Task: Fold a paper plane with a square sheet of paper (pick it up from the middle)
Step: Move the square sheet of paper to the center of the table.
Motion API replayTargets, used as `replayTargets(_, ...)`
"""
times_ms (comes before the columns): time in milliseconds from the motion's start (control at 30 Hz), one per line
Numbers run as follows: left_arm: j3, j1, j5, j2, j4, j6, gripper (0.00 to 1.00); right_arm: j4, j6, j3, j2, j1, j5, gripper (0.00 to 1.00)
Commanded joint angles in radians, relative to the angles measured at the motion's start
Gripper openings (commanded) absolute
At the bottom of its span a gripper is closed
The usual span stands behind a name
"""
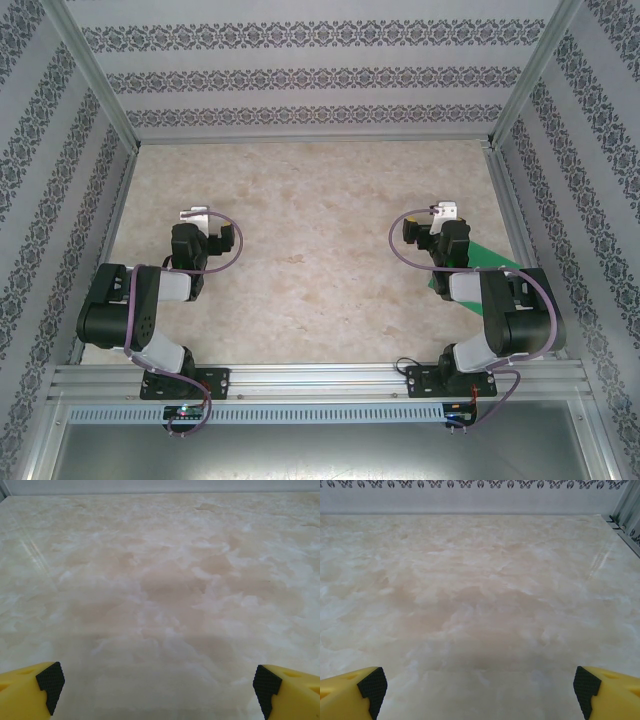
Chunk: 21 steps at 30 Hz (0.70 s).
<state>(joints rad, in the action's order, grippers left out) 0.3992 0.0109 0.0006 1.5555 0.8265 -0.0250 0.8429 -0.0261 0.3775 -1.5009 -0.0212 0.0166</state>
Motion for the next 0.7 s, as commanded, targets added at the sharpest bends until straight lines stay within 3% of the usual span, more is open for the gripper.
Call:
replayTargets(0,0.015,-0.016,0.017,0.006,0.001,0.016,1.00,0.030,0.002,0.013,-0.002,0.010,-0.017,0.98)
replayTargets(200,0.036,-0.016,-0.056,-0.065,-0.099,-0.014,1.00,-0.041,0.020,0.018,0.086,-0.024,0.063,0.98)
replayTargets(400,0.159,-0.014,-0.128,-0.216,-0.424,-0.088,1.00,-0.516,-0.082,0.184,0.274,-0.067,0.216,0.98)
replayTargets(500,0.242,-0.014,-0.110,-0.294,-0.592,-0.188,1.00,-0.805,-0.246,0.315,0.312,-0.072,0.231,0.98)
replayTargets(667,0.410,-0.013,0.008,-0.348,-0.874,-0.349,1.00,-1.121,-0.508,0.484,0.261,-0.070,0.199,0.98)
